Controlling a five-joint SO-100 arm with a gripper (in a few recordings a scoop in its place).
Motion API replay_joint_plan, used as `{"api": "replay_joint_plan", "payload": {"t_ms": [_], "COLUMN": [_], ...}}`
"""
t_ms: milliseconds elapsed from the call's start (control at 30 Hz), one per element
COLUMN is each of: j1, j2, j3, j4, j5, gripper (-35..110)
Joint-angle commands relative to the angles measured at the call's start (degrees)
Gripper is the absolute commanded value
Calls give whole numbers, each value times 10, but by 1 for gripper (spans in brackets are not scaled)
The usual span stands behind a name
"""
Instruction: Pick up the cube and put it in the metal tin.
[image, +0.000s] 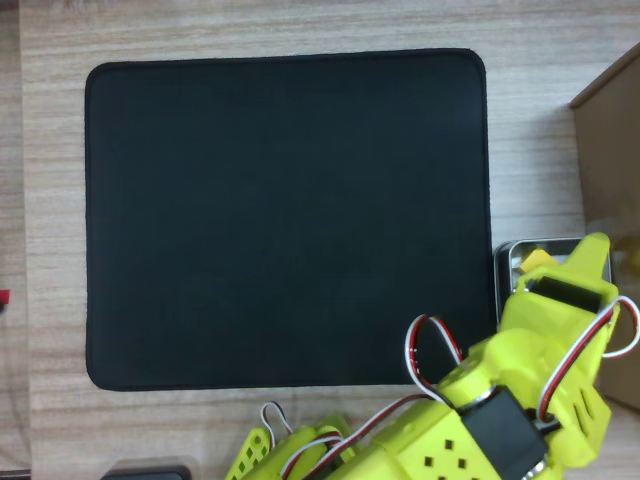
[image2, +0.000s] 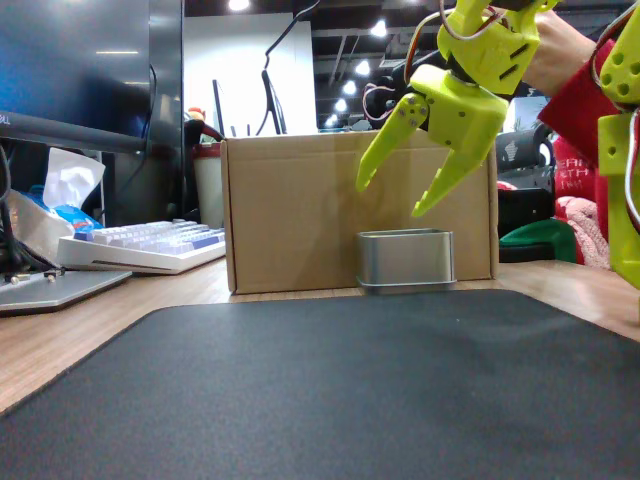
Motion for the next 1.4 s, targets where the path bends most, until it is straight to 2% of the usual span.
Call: {"api": "replay_joint_plan", "payload": {"t_ms": [0, 100, 167, 300, 700, 867, 1100, 1367], "j1": [0, -20, -32, -69, -316, -386, -472, -503], "j2": [16, 54, 76, 108, 237, 332, 513, 626], "j3": [11, 22, 13, -4, -17, 33, 243, 367], "j4": [-1, 8, 28, 52, 183, 161, 72, 63], "j5": [-9, 7, 32, 49, 176, 262, 263, 259], "gripper": [27, 27, 16, 14, 3, 0, 0, 0]}}
